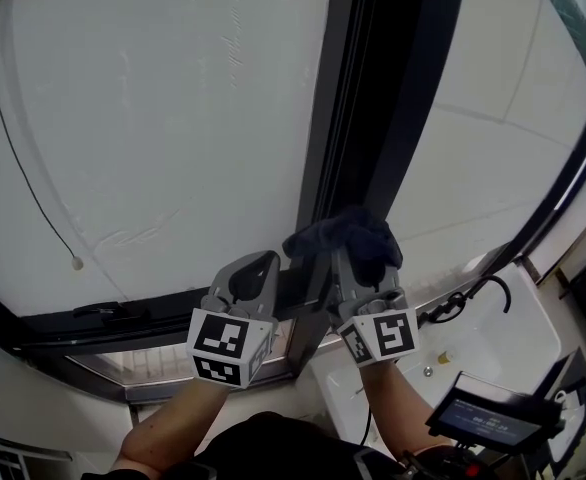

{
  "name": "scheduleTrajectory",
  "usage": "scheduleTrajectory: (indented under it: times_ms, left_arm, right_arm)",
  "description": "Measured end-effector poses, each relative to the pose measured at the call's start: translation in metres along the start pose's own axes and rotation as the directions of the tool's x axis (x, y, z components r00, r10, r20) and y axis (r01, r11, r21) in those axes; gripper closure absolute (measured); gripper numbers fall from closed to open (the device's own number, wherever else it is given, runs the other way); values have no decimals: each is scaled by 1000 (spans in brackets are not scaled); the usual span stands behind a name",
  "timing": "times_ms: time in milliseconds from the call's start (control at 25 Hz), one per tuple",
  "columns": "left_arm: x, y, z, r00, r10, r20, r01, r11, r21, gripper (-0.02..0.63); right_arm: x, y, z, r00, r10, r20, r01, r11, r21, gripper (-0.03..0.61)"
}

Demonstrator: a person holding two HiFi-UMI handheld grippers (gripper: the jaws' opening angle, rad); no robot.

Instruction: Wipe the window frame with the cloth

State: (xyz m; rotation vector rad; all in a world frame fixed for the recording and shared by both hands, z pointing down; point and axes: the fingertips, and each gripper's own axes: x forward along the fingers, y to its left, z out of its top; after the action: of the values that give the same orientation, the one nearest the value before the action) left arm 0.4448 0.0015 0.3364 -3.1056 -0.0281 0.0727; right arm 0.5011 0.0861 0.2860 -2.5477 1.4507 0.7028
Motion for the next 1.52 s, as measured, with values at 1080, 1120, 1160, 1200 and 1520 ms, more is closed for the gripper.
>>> scheduleTrajectory:
  times_ms: [1080,1120,1160,1200,1520]
  left_arm:
    - [-24,-7,-115,988,34,-154,-40,998,-39,620]
    - [-24,-8,-118,987,29,-157,-36,998,-43,620]
    - [-24,-8,-120,987,23,-156,-30,999,-43,620]
    - [-24,-9,-121,988,19,-153,-25,999,-37,620]
    - [-27,-8,-151,978,28,-209,-39,998,-49,620]
  right_arm:
    - [-62,21,-141,927,44,-373,-36,999,27,509]
    - [-64,21,-145,923,44,-382,-36,999,29,509]
    - [-65,22,-149,920,44,-391,-36,999,28,509]
    - [-67,23,-152,916,46,-398,-38,999,27,509]
    - [-80,29,-184,880,56,-471,-40,998,45,508]
